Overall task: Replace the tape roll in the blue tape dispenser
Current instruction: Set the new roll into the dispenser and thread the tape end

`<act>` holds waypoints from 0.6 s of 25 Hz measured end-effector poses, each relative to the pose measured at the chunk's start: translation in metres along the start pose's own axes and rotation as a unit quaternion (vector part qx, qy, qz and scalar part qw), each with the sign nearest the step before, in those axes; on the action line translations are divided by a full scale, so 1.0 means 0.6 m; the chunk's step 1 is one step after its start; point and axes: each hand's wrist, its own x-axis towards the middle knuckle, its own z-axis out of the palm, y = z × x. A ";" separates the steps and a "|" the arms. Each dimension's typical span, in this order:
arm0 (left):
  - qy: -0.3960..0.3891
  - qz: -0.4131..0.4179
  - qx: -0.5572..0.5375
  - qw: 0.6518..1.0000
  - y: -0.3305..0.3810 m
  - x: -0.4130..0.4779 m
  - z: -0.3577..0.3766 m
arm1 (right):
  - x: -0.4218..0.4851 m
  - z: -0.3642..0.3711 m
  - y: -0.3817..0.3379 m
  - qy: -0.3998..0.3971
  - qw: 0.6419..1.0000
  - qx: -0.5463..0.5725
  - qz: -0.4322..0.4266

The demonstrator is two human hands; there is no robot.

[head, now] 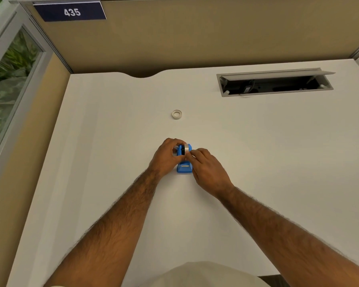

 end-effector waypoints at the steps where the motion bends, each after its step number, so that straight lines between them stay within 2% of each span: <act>1: -0.001 -0.001 -0.004 1.000 0.001 0.000 0.000 | 0.002 0.000 -0.001 0.002 1.000 0.001 0.004; 11: 0.005 -0.003 0.000 1.000 0.007 -0.006 0.002 | 0.042 -0.007 -0.016 -0.015 0.997 0.015 0.068; 15: 0.008 -0.006 -0.004 1.000 0.005 -0.006 0.005 | 0.078 -0.020 -0.009 -0.031 0.987 0.088 0.133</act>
